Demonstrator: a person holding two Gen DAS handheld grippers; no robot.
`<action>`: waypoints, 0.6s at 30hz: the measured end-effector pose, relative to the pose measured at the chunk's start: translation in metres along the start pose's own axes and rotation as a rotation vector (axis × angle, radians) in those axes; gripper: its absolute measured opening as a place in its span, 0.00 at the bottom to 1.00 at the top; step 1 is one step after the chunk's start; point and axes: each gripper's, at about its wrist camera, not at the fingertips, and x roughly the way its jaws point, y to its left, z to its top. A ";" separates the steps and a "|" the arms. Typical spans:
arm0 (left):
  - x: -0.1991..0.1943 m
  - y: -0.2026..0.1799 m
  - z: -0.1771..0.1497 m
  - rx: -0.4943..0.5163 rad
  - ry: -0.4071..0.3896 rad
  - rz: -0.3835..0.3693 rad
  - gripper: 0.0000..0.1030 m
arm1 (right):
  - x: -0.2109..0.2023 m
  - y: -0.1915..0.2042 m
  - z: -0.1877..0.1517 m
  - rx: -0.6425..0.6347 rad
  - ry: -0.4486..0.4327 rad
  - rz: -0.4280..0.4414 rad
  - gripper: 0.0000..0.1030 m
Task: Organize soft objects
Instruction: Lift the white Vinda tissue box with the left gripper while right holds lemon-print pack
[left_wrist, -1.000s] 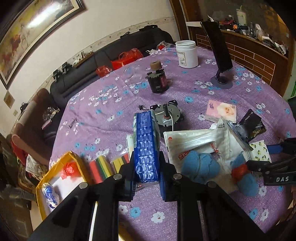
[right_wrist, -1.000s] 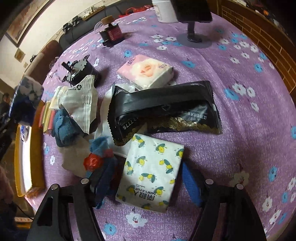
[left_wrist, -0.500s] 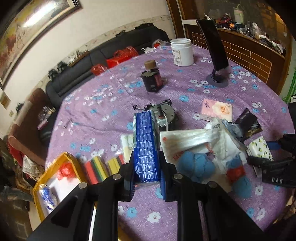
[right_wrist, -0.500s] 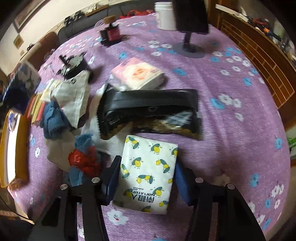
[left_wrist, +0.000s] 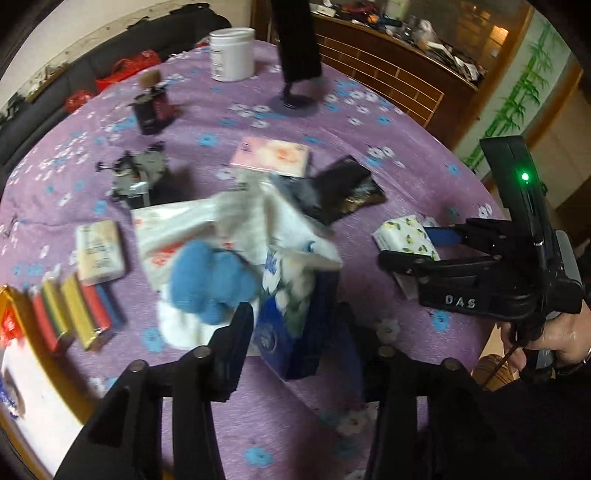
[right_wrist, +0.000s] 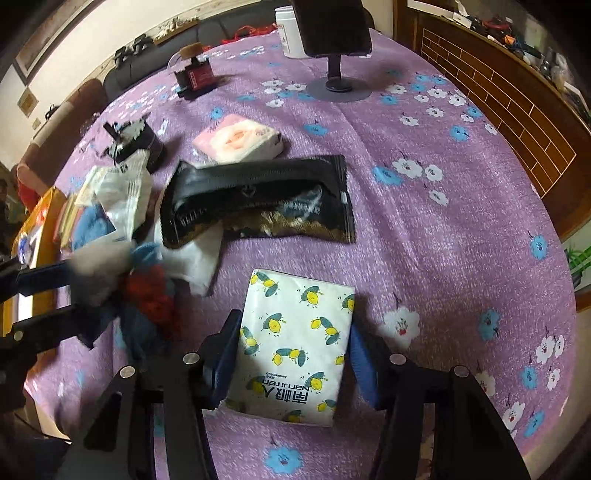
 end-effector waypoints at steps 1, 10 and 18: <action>0.003 -0.004 0.001 0.002 0.005 0.008 0.44 | 0.000 -0.001 -0.001 -0.001 0.002 0.004 0.57; 0.014 -0.002 0.013 -0.041 0.021 0.029 0.47 | -0.001 -0.014 -0.007 -0.024 0.005 0.001 0.57; 0.043 0.002 0.010 -0.035 0.065 0.106 0.62 | 0.000 -0.009 -0.008 -0.073 0.002 -0.016 0.58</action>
